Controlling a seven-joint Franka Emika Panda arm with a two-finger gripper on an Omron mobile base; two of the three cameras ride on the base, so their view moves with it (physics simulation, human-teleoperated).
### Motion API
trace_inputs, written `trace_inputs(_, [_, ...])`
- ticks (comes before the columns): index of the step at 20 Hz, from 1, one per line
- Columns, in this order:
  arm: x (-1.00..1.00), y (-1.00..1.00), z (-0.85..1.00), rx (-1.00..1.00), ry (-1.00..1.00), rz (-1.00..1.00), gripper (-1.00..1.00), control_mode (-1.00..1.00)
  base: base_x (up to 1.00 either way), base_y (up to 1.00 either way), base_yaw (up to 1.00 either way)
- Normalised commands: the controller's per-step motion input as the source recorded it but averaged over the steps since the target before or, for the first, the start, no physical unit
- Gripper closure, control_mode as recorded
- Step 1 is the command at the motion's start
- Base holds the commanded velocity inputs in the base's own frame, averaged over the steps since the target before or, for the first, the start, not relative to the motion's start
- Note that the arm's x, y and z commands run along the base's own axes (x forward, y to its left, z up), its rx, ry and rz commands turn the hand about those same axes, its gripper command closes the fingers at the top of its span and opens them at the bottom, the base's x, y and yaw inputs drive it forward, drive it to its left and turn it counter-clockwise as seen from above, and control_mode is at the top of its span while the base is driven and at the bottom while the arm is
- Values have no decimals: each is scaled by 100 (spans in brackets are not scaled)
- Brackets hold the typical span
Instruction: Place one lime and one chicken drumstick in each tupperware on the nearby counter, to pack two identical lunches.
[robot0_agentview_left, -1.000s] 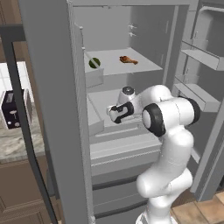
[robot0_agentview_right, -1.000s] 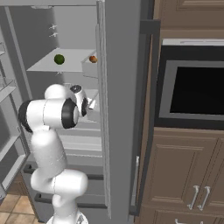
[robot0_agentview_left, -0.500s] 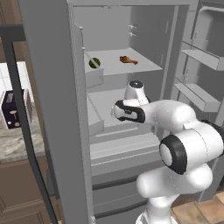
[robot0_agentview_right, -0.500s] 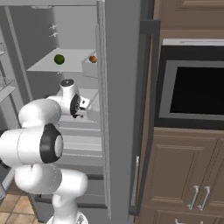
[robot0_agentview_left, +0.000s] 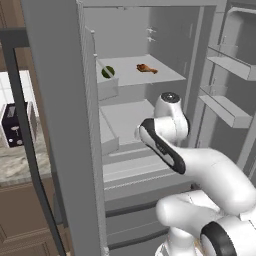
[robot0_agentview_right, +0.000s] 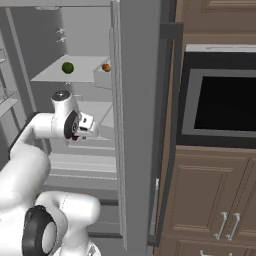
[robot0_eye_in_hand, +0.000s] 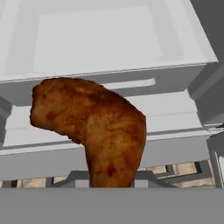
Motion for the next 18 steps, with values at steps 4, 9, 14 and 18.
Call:
trace_inputs(4, [-100, -11, 63, 0, -11, 0, 100, -100, 0, 0, 0])
trace_inputs(9, [-100, -10, 65, 0, -14, 0, 100, -100, 0, 0, 0])
trace_inputs(14, [-100, -6, 77, 0, -14, 0, 100, -100, 0, 0, 0])
trace_inputs(18, [-71, -16, 96, 0, -11, 1, 100, -100, 0, 0, 0])
